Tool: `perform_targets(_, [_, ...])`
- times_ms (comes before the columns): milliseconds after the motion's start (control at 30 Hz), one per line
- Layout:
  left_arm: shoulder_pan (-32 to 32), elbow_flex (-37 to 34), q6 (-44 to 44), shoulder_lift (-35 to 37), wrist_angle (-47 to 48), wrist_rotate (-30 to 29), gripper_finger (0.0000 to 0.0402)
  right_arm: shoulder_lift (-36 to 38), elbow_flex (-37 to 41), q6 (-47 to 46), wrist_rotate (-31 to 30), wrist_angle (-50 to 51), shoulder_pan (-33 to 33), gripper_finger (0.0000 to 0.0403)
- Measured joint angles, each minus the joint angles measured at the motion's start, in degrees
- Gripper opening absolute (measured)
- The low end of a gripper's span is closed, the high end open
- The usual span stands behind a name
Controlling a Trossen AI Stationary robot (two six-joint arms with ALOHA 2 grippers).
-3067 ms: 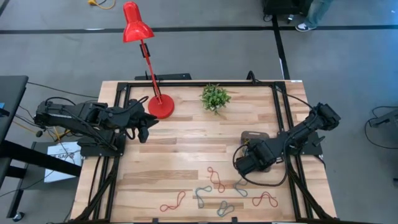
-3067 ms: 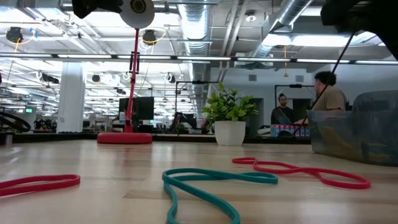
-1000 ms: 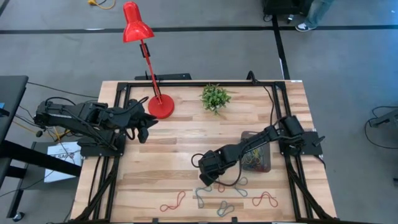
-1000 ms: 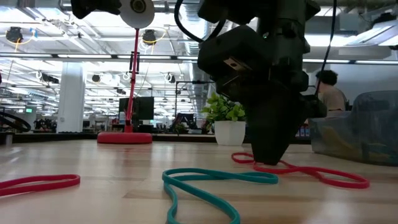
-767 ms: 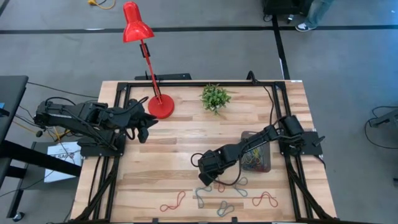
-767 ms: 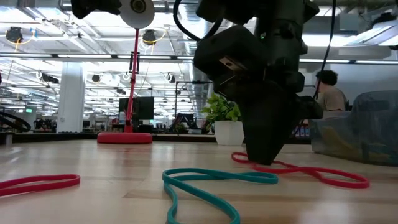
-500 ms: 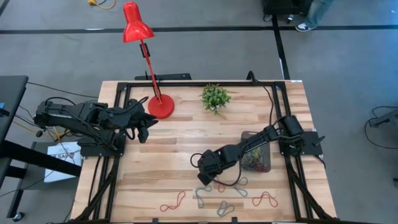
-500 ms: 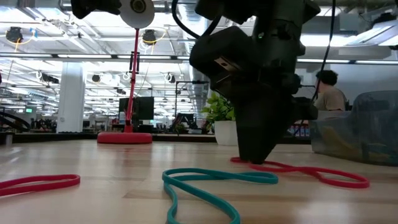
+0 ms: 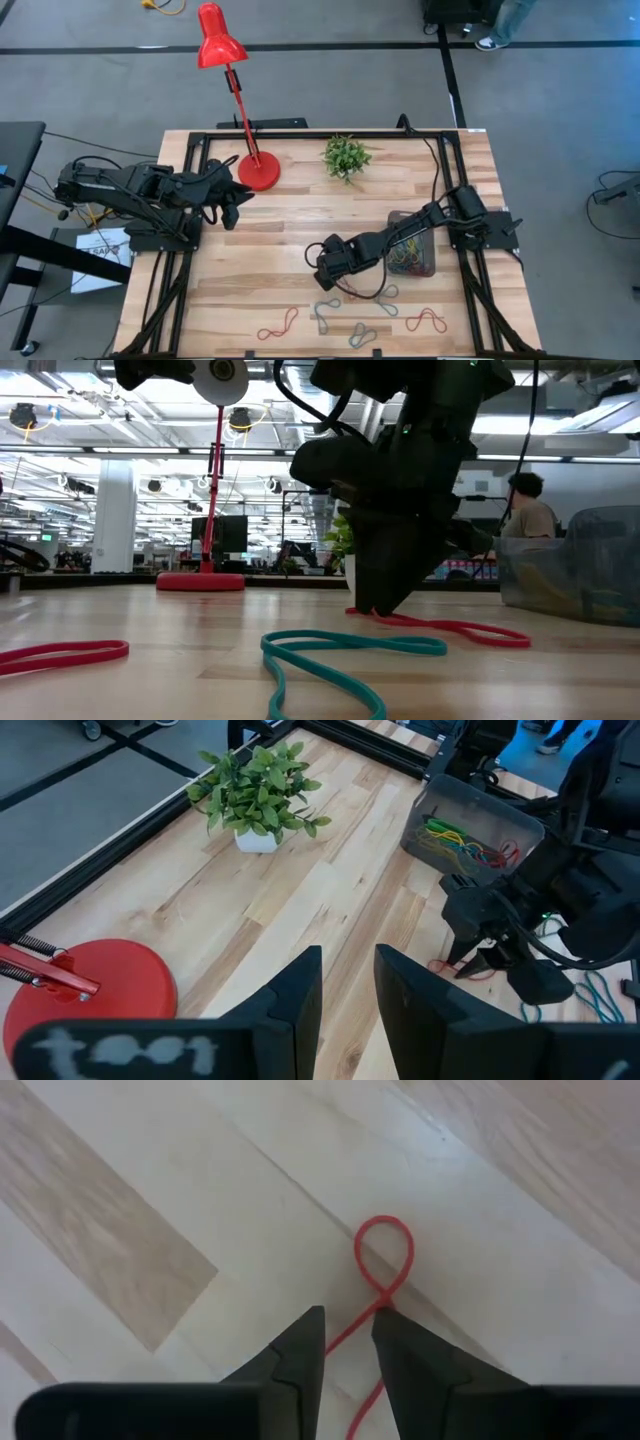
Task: Pick and place items into bin
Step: Put the red rubber band into the black bin
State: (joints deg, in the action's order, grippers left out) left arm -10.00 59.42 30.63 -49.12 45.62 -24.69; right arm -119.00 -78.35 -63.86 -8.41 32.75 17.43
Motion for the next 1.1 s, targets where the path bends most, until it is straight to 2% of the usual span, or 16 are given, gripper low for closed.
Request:
perform_targets(333, [0.0,0.0,0.0,0.0,0.0,0.0,0.0085,-2.4,-0.1,0.0,0.7,-3.4,0.2,0.005])
perform_targets(467, [0.0,0.0,0.0,0.0,0.0,0.0,0.0085,-1.8,0.0,1.1,-0.8,-3.9,0.4,0.0017])
perform_targets(667, [0.0,0.0,0.0,0.0,0.0,0.0,0.0085,-1.5,-5.3,4.2,1.8,-0.4,-0.5,0.0005])
perform_targets(1100, [0.0,0.0,0.0,0.0,0.0,0.0,0.0085,-0.2,-27.7,15.6,5.5,29.2,-5.3,0.0001])
